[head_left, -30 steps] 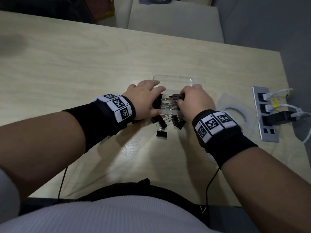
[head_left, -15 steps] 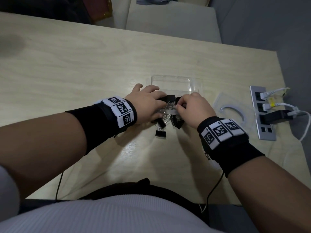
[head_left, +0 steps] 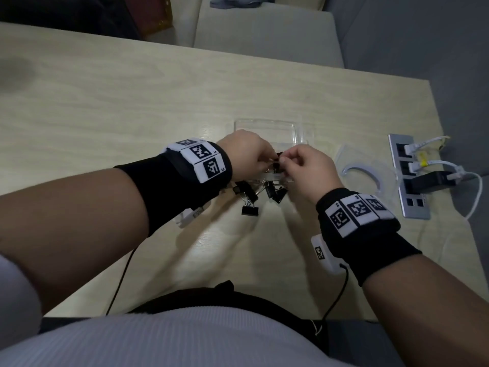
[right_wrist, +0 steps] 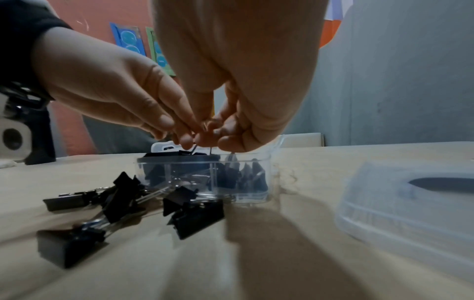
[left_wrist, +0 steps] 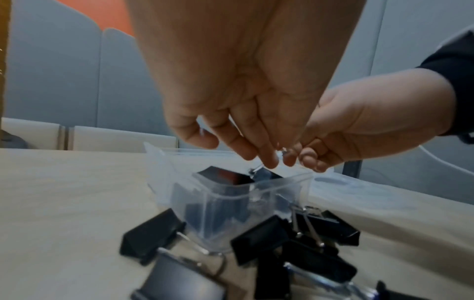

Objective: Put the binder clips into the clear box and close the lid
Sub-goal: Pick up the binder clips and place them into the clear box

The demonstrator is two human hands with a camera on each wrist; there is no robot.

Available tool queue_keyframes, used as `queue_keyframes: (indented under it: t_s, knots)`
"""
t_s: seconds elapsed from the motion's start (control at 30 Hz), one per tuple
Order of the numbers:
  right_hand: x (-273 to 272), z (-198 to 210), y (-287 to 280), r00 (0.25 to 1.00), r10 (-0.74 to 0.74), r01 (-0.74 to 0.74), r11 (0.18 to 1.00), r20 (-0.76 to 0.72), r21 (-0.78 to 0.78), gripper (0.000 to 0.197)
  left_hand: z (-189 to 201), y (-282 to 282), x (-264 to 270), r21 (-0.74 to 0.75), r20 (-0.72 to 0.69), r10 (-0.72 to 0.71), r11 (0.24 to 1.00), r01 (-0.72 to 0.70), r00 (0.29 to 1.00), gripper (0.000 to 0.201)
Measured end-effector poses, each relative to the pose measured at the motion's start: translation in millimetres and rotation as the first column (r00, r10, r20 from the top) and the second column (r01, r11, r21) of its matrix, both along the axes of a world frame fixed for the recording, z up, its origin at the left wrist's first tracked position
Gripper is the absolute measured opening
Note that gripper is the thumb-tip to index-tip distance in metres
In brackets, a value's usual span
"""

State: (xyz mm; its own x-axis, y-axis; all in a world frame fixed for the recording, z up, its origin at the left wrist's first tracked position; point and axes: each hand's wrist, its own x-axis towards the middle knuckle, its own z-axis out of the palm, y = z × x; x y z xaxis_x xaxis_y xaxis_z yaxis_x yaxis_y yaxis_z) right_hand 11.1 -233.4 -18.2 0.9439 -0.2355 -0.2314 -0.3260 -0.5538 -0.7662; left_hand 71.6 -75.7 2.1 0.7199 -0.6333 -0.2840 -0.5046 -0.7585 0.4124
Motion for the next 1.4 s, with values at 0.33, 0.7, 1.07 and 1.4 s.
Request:
queue_keyframes:
  t_s: [0.33,0.7,1.07,1.4]
  knots:
    - [22.2,0.3,-13.5,0.993,0.064,-0.081,0.981,-0.1,-0.174,0.031,-16.3,23.0,0.6,0.143,0.182,0.011,0.989,-0.038,0.983,0.063]
    - [14.5,0.1,-7.2,0.977,0.183,-0.212,0.888,-0.11,-0.408,0.017,-23.1,21.7,-0.5,0.179,0.218,-0.074,0.983,0.035,0.973,0.056]
    - [-50.5,-14.3,11.3,0.885,0.453,-0.437,0.733,-0.105,-0.521,0.022,-30.0,85.9,-7.2,-0.087,0.107,0.373,0.927,-0.365,0.922,0.038]
    - [-61.5,-23.6,43.5,0.864,0.41,-0.495,0.585,-0.292,-0.643,0.048,-40.4,84.1,-31.8,0.233,0.032,0.1,0.967,-0.105,0.994,0.062]
